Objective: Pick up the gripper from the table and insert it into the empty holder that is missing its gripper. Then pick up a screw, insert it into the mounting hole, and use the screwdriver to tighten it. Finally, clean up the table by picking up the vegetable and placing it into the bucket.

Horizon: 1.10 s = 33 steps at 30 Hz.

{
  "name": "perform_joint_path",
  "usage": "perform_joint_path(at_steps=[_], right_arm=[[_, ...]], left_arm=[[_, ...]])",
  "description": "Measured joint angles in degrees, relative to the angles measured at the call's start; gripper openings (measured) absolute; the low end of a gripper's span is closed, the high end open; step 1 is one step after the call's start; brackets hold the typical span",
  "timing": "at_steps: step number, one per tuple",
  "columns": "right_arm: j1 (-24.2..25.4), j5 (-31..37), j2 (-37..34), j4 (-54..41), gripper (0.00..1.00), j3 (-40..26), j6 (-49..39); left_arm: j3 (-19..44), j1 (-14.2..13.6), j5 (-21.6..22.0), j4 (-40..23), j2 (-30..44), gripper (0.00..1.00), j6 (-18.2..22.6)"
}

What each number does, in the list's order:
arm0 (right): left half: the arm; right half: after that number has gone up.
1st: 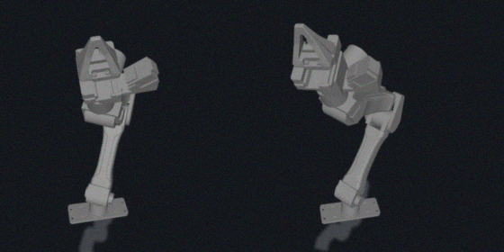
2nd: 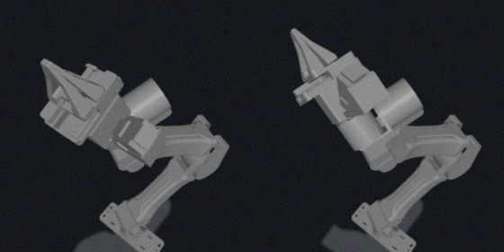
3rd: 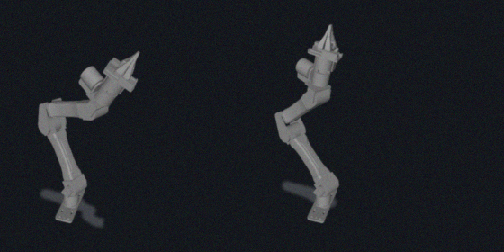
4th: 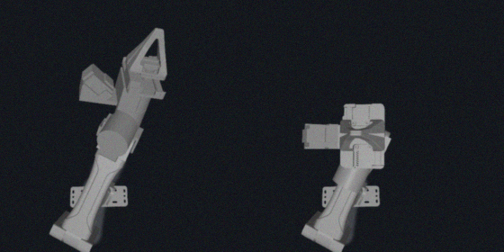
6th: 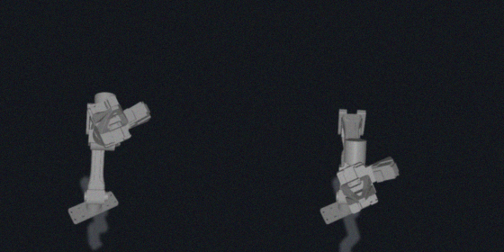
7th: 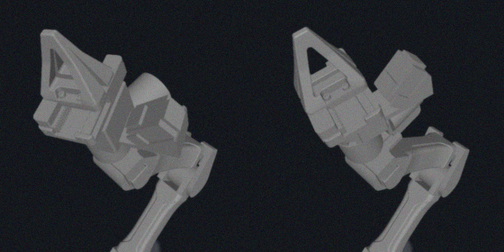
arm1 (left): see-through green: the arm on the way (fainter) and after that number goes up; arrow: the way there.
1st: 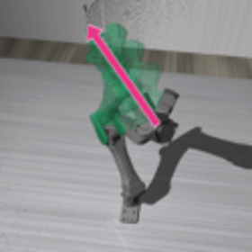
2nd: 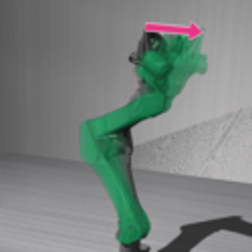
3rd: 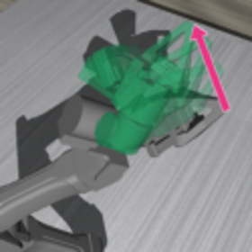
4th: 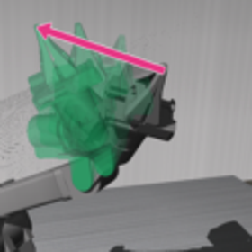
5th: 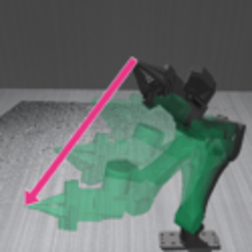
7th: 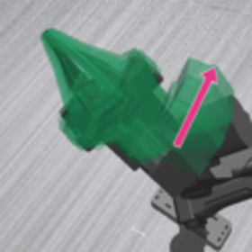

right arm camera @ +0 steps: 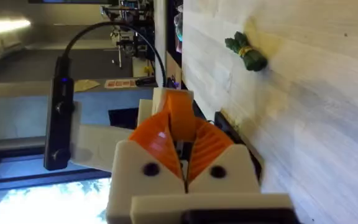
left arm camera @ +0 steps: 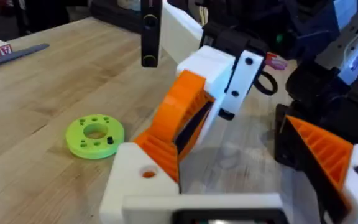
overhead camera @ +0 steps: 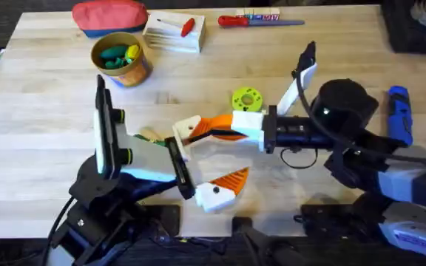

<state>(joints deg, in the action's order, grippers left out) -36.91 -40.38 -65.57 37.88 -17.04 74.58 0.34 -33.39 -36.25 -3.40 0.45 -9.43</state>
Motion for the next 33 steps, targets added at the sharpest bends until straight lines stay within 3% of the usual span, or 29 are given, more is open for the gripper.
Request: perform_joint_path(at_steps=[6,21,33], right_arm=[[0.0,-0.4,-4.2,5.0,0.004,0.0,1.5],[0.0,-1.0,-4.9,6.7,0.006,0.0,1.7],[1.4,-6.2,-5.4,6.8,0.288,0.0,1.2]], left_arm=[[0.0,0.4,1.1,0.0,0.4,0.986,-1.2],[0.0,0.4,1.6,0.0,0.4,0.987,-1.5],[0.0,0.3,-0.4,0.0,0.4,0.986,-1.1]])
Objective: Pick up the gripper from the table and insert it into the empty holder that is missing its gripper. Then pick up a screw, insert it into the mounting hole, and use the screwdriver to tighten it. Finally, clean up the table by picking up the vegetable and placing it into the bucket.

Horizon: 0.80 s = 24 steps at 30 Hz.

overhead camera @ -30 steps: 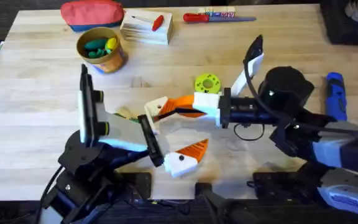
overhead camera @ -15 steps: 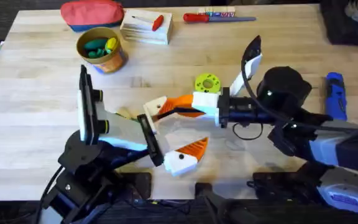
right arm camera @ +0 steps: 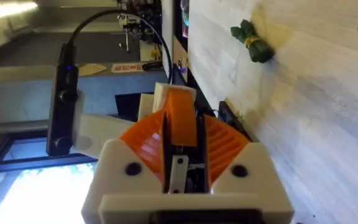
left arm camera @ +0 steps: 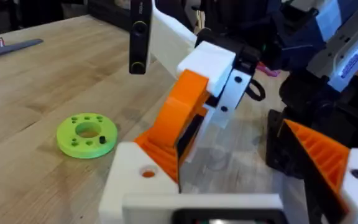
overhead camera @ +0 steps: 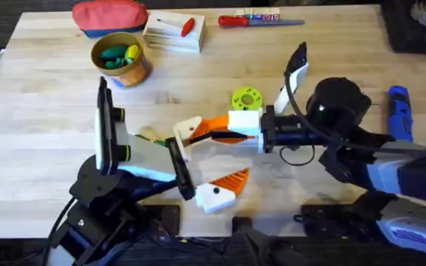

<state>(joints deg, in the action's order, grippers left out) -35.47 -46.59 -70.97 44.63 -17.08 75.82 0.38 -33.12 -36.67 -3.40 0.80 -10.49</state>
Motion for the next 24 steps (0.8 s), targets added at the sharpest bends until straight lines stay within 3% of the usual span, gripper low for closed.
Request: perform_joint_path(at_steps=[5,10,20,22,24], right_arm=[[0.0,-1.3,-0.3,0.4,0.423,0.0,-0.1],[-0.5,-2.8,-0.5,0.4,0.453,0.0,-0.4],[0.3,-3.6,-0.5,5.5,0.629,0.0,-0.4],[0.8,-3.7,-0.5,5.5,0.692,0.0,-0.4],[1.5,-3.8,-0.5,5.5,0.816,0.0,-0.4]], left_arm=[[0.0,-0.1,-1.1,0.0,-0.1,0.986,0.6],[0.0,-0.8,-3.0,0.0,-0.1,0.986,1.1],[0.0,-0.8,-4.0,0.0,-0.1,0.986,1.3],[0.0,-0.8,-4.1,0.0,-0.1,0.986,1.3],[0.0,-0.8,-4.1,0.0,-0.1,0.987,1.3]])
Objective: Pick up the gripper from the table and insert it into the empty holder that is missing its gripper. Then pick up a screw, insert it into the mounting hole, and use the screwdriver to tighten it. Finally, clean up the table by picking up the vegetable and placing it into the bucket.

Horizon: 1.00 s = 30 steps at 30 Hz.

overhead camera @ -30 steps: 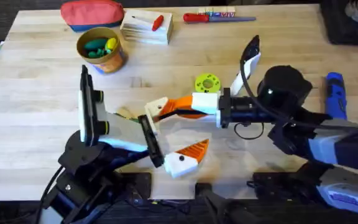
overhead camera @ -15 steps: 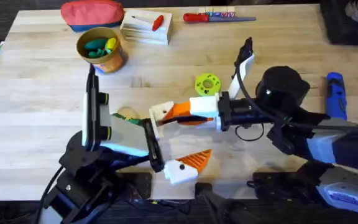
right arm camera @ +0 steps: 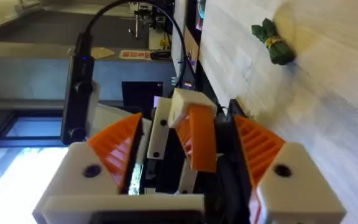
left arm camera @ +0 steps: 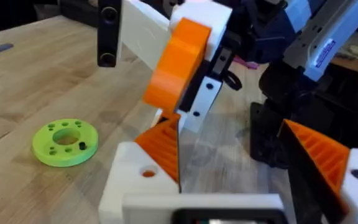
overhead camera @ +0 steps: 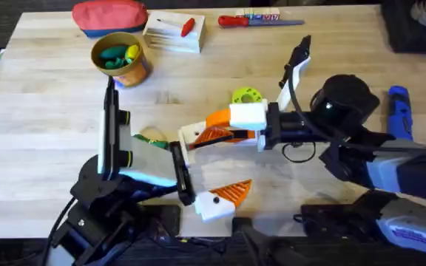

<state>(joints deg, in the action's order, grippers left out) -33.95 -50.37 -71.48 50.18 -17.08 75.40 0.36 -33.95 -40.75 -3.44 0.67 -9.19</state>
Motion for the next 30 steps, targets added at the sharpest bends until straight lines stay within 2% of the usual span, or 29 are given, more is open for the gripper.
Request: perform_joint_path(at_steps=[2,3,5,10,15,18,23,26,30], right_arm=[[0.9,0.0,0.0,-0.2,0.957,0.0,-0.2],[1.5,0.1,0.0,-0.5,0.981,0.0,-0.4],[3.5,0.3,0.0,-1.1,0.99,0.0,-0.8],[12.4,1.0,0.0,-1.6,0.992,0.0,-4.3],[20.3,1.0,0.0,-10.0,0.992,-4.6,-11.9],[22.4,1.3,0.0,-20.0,0.993,-11.0,-18.5],[23.0,5.0,0.0,-44.8,0.993,-23.8,-34.2],[22.2,10.8,0.0,-61.5,0.992,-30.7,-45.9],[19.0,21.7,0.0,-75.8,0.992,-35.4,-58.6]], left_arm=[[0.0,0.0,0.0,0.0,0.0,0.986,0.0],[0.0,0.0,0.0,0.0,0.0,0.986,0.1],[0.0,0.0,0.0,0.0,0.0,0.986,0.1],[0.0,0.0,0.0,0.0,0.0,0.986,0.2],[0.0,0.0,0.0,0.0,0.0,0.987,0.2],[0.0,0.0,0.0,0.0,0.0,0.986,0.2],[0.0,0.0,-0.1,0.0,0.0,0.985,0.2],[0.0,0.0,-0.1,0.0,0.0,0.987,0.2],[0.0,0.0,-0.2,0.0,0.0,0.986,0.2]])
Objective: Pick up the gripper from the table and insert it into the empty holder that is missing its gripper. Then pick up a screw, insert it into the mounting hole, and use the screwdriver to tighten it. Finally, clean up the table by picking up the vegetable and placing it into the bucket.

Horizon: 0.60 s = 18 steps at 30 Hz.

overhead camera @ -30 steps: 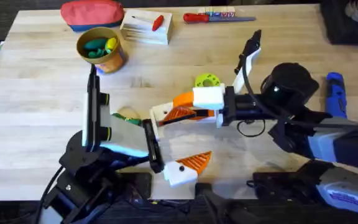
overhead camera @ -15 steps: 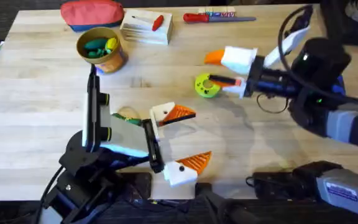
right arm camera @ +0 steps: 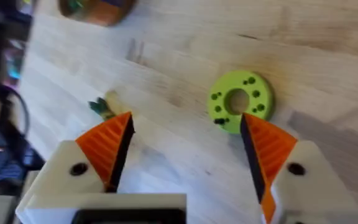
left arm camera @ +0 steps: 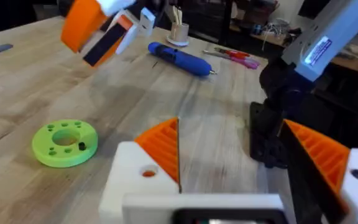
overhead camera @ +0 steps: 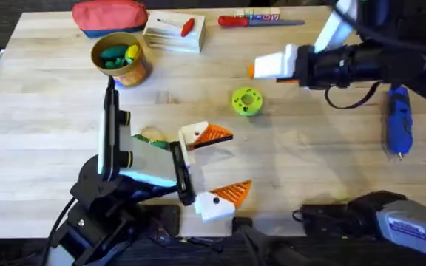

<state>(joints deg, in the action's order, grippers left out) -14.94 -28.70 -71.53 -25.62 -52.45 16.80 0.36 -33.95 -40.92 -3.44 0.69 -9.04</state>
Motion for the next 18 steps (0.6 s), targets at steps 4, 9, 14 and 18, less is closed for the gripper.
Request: perform_joint_path(at_steps=[4,9,14,18], right_arm=[[-5.1,10.4,-0.1,-4.5,0.992,-0.4,-7.1],[-10.1,16.0,-0.9,-4.3,0.993,-0.4,-10.9],[-12.6,18.1,-1.7,-3.2,0.988,-0.4,-12.9],[-18.4,22.6,-9.6,-3.0,0.813,-0.4,-15.1]], left_arm=[[0.0,0.0,0.0,0.0,0.0,0.986,0.0],[0.0,0.0,0.0,0.0,0.0,0.985,0.0],[0.0,0.0,0.0,0.0,0.0,0.986,0.0],[0.0,0.0,0.0,0.0,0.0,0.986,0.0]])
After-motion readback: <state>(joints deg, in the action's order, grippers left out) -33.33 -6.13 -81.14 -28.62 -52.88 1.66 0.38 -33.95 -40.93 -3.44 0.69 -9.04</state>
